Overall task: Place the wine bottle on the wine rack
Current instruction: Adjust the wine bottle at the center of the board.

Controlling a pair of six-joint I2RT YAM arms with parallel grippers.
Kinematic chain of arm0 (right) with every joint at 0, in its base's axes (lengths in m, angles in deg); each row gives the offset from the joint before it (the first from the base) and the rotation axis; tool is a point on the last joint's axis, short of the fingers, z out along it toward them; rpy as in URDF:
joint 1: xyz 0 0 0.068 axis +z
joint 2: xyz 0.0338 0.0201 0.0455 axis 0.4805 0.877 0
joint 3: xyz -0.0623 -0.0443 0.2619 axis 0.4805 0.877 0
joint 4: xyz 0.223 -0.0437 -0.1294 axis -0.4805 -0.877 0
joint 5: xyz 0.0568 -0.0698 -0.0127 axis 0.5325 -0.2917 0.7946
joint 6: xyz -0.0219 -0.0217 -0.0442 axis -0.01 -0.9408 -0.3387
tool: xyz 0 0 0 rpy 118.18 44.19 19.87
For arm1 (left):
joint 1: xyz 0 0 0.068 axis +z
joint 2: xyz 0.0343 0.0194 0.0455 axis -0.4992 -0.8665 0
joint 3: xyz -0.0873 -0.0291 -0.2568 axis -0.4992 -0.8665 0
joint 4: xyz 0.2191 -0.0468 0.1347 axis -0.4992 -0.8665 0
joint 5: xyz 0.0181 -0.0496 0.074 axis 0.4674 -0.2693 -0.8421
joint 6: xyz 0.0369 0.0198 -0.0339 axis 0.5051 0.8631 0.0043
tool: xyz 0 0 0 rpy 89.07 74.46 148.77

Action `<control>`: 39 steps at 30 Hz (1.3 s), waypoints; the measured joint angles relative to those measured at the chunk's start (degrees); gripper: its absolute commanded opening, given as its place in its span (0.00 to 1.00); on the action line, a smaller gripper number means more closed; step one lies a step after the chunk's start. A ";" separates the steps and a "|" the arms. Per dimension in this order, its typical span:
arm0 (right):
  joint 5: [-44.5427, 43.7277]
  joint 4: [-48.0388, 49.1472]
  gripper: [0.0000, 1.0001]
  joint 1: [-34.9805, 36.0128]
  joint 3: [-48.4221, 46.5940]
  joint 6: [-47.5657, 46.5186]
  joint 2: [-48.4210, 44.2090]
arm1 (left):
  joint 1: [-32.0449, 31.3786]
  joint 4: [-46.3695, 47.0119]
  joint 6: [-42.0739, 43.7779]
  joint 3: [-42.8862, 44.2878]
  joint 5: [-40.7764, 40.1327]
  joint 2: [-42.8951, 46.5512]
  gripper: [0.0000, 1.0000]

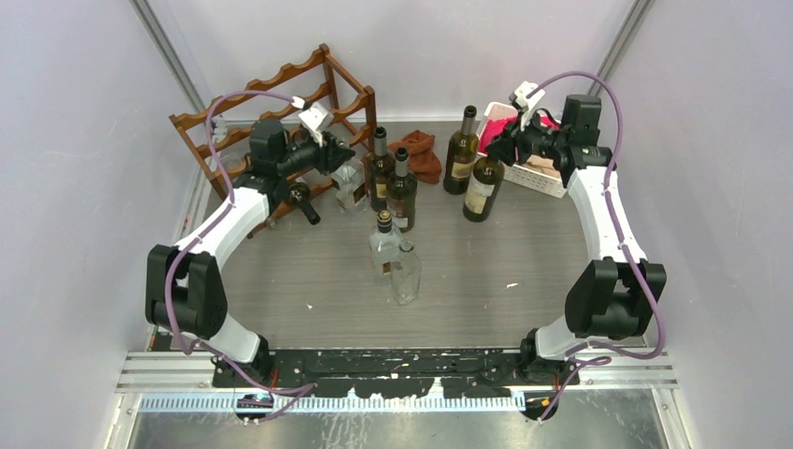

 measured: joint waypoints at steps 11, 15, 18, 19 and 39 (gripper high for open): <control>-4.94 2.10 0.09 -1.01 -5.01 1.29 5.05 | 2.40 3.78 -0.33 3.23 -0.68 -4.68 0.00; -5.03 2.05 0.31 -1.01 -5.09 1.31 5.16 | 2.45 4.87 -0.83 3.37 -0.57 -5.25 0.20; -4.87 2.01 0.44 -1.01 -5.09 1.31 5.16 | 2.58 5.14 -1.36 3.37 -0.42 -5.33 0.40; -4.83 2.01 0.47 -1.01 -5.09 1.31 5.16 | 2.64 5.18 -1.57 3.34 -0.37 -5.33 0.44; -3.87 -1.75 0.96 -2.19 -4.79 2.34 -3.30 | 2.99 7.23 -4.70 1.81 1.60 1.16 0.72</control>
